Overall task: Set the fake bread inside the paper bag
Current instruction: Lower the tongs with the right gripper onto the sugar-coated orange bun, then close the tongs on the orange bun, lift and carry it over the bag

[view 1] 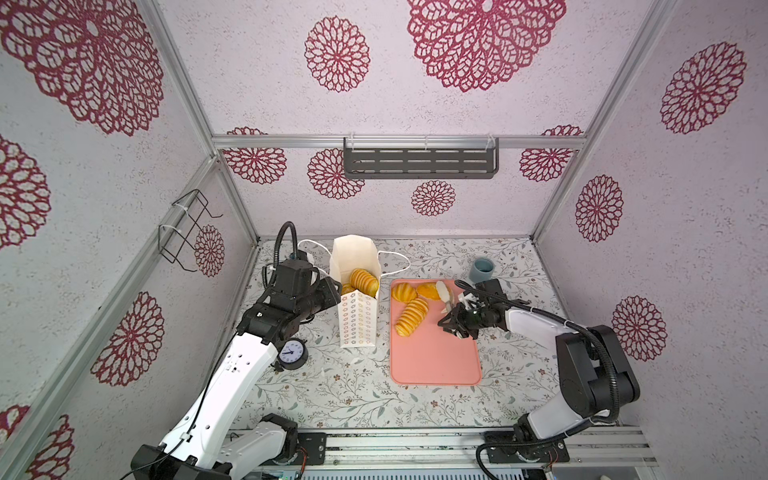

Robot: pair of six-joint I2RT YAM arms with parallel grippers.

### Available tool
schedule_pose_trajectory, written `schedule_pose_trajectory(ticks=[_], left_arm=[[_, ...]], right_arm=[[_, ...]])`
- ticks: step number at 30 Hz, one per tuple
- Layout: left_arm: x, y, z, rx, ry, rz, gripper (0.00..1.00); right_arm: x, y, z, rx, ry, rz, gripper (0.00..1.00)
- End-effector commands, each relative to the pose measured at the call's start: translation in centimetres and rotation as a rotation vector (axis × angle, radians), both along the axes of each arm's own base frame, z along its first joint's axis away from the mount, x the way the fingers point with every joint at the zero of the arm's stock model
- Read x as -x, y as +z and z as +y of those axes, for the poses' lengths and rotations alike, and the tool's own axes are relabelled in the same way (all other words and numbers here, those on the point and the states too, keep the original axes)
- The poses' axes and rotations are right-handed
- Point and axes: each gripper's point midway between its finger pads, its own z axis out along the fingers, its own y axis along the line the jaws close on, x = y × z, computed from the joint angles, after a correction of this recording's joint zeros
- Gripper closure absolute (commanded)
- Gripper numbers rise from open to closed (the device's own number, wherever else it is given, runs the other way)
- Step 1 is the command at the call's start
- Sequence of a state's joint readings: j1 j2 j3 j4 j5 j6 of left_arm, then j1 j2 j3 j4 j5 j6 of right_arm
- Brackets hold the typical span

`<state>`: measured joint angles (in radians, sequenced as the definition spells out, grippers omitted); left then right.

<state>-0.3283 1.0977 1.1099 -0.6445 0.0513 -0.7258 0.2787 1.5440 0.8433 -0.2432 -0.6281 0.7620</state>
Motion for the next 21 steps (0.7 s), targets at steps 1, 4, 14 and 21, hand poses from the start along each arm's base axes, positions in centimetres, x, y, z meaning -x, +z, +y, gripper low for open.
schedule_pose_trajectory(ticks=[1, 4, 14, 21], left_arm=[[-0.1, -0.3, 0.4, -0.012, 0.008, 0.007, 0.51], [-0.1, 0.0, 0.5, -0.014, 0.013, 0.004, 0.48], [0.1, 1.4, 0.8, -0.015, 0.028, -0.019, 0.66], [-0.1, 1.9, 0.8, -0.01, 0.03, -0.023, 0.77]], right_arm=[[-0.2, 3.7, 0.0, -0.022, -0.004, -0.114, 0.92], [0.3, 5.3, -0.7, 0.007, -0.014, -0.158, 0.94], [1.6, 14.0, -3.4, 0.19, 0.002, -0.366, 0.99], [2.1, 22.7, 0.5, 0.294, 0.116, -0.592, 1.0]])
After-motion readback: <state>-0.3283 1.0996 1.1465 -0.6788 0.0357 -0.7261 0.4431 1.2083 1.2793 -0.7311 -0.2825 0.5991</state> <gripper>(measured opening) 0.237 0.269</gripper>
